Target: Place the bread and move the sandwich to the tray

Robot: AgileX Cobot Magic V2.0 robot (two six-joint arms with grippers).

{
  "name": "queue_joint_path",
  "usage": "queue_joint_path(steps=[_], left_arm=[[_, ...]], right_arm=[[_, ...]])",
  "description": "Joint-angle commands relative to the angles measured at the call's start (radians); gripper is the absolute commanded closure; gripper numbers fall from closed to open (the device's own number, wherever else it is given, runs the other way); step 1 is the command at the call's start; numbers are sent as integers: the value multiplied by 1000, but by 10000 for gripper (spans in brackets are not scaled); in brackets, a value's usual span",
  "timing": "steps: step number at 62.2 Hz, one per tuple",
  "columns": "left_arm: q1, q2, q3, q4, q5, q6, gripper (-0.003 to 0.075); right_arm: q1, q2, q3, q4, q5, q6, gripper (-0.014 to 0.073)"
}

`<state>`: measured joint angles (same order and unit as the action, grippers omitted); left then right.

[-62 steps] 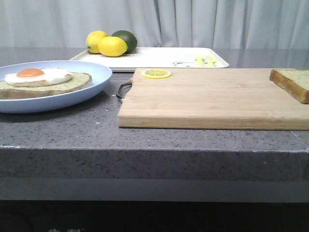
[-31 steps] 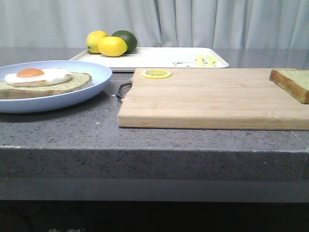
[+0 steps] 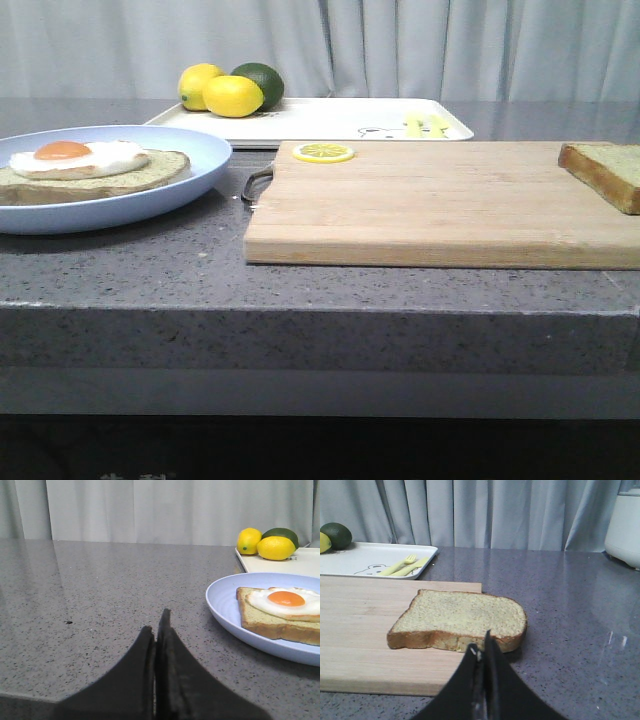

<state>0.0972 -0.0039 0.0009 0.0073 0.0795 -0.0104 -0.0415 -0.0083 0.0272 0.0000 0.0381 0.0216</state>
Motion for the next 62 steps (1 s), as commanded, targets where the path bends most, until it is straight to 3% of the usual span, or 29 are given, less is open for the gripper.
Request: queue_joint_path(steps=[1, 52, 62], left_arm=[[0, -13, 5, -7, -86, -2, 738], [0, -13, 5, -7, -88, -2, 738], [0, -13, 5, -7, -177, -2, 738]], right_arm=[[-8, -24, -4, -10, -88, -2, 712], [-8, -24, -4, -10, -104, -2, 712], [-8, -24, -13, -10, -144, -2, 712]])
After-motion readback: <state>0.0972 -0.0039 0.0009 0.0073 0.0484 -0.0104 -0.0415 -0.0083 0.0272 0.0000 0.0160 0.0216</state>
